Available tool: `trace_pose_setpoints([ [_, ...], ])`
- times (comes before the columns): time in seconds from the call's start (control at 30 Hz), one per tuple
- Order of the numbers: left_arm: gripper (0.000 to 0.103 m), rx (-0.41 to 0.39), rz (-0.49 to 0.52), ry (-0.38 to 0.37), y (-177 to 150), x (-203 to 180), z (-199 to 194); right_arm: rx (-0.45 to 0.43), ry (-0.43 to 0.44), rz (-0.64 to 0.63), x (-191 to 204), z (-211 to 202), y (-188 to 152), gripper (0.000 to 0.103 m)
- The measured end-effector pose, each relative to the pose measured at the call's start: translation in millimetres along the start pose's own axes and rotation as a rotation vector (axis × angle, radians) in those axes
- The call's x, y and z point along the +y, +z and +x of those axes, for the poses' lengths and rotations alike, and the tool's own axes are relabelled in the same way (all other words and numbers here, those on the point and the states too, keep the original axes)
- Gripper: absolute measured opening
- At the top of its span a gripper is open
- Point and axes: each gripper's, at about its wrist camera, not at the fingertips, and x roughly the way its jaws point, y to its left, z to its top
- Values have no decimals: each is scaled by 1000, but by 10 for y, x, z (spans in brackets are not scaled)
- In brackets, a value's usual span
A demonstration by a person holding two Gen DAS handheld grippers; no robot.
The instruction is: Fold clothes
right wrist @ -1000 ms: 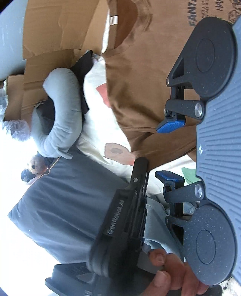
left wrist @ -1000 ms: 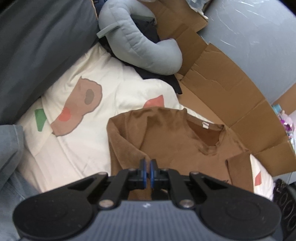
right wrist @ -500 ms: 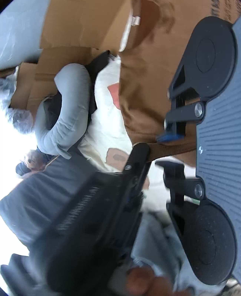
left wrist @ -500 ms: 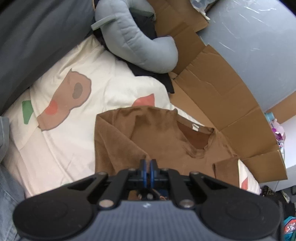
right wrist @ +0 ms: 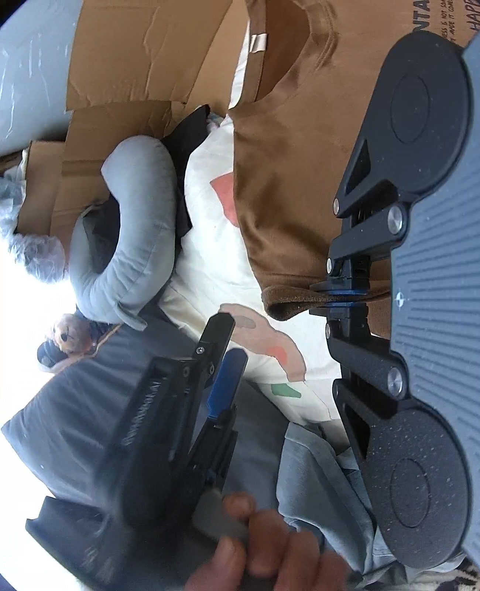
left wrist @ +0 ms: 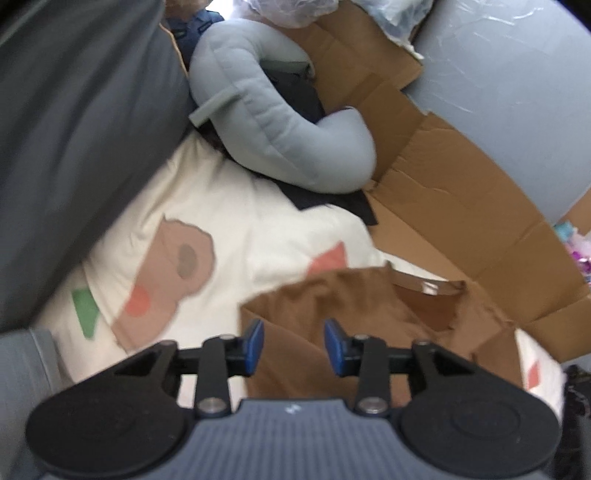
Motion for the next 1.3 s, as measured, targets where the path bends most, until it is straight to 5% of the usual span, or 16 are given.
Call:
trace_pose_setpoints([
  [0.33,42,38,28,3,145,181,688,9,-34,74,-198,-16,29,2],
  [0.57,40,42,61,-9,287,140,846,17,-35,106,-277,-24,-11,1],
  [1.03,38,189,143,3,290,86,1155,37,-69,200,-521,-16,-139,1],
  [1.13,8,198,157,15,296,80,1159,41,-68,216,-550,-5,-159,1],
  [1.3,7,155,225,86,320,-51,1073,46,-81,233,-593,13,-160,1],
])
